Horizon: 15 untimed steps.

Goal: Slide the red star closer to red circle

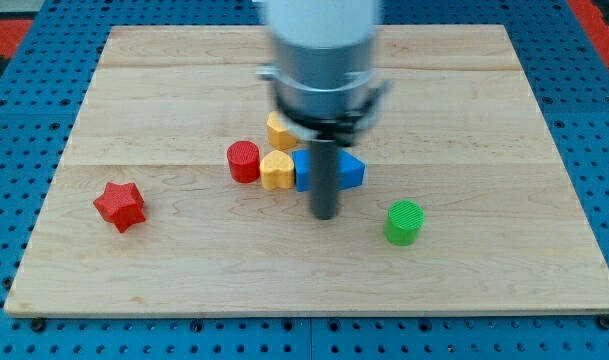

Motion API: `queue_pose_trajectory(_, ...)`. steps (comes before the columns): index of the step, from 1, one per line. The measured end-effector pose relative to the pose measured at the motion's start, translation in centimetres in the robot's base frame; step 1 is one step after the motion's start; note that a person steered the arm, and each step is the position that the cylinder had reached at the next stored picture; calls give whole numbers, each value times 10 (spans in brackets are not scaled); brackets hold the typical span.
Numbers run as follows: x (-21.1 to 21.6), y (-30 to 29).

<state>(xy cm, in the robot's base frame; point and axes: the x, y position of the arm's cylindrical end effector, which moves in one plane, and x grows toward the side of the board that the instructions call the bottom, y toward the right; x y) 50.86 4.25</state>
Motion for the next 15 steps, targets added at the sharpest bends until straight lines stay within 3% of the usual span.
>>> queue_pose_trajectory(1,81,-16)
queue_pose_trajectory(2,86,96)
queue_pose_trajectory(3,44,79)
queue_pose_trajectory(4,21,26)
queue_pose_trajectory(5,71,38)
queue_pose_trajectory(6,96,-61)
queue_pose_trajectory(7,73,-208)
queue_pose_trajectory(8,34,-291)
queue_pose_trajectory(9,32,-321)
queue_pose_trajectory(11,18,-234)
queue_pose_trajectory(13,31,-173)
queue_pose_trajectory(14,38,-212)
queue_pose_trajectory(15,-4,-256)
